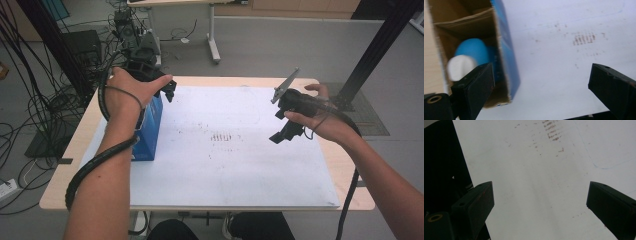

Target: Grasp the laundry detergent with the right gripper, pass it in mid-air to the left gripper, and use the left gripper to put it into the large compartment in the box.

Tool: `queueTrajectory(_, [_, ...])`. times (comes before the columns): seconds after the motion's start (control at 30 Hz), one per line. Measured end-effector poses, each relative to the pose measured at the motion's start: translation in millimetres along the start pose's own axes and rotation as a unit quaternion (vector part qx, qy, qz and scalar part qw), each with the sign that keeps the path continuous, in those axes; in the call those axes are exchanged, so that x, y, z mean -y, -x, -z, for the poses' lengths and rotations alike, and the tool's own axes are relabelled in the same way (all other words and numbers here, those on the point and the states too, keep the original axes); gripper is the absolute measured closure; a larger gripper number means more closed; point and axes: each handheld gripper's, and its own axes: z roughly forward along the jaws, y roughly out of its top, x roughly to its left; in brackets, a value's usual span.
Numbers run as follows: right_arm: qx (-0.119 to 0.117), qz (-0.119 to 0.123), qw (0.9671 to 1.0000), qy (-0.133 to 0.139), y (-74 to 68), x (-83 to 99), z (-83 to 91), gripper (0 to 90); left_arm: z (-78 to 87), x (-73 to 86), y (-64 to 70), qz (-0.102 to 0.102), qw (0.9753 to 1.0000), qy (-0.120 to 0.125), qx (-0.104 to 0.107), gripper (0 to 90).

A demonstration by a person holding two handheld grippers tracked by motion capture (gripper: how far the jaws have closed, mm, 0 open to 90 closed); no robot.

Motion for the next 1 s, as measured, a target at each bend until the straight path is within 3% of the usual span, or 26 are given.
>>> queueTrajectory(0.17, [0.003, -0.006, 0.9999, -0.014, 9.9, -0.9, -0.6, 7.6, -9.8, -1.3, 19.9, -0.023, 0.9996, -0.005, 0.015, 7.0])
queueTrajectory(0.33, [0.009, -0.009, 0.9997, -0.020, 12.2, -3.5, 1.1, 7.6, -17.2, 1.2, 32.6, -0.038, 0.9992, -0.010, 0.013, 6.9])
queueTrajectory(1.0, [0.019, 0.005, 0.9988, -0.046, 2.1, -10.7, 3.5, 7.6, -22.2, 4.5, 33.7, -0.048, 0.9985, -0.018, 0.020, 7.0])
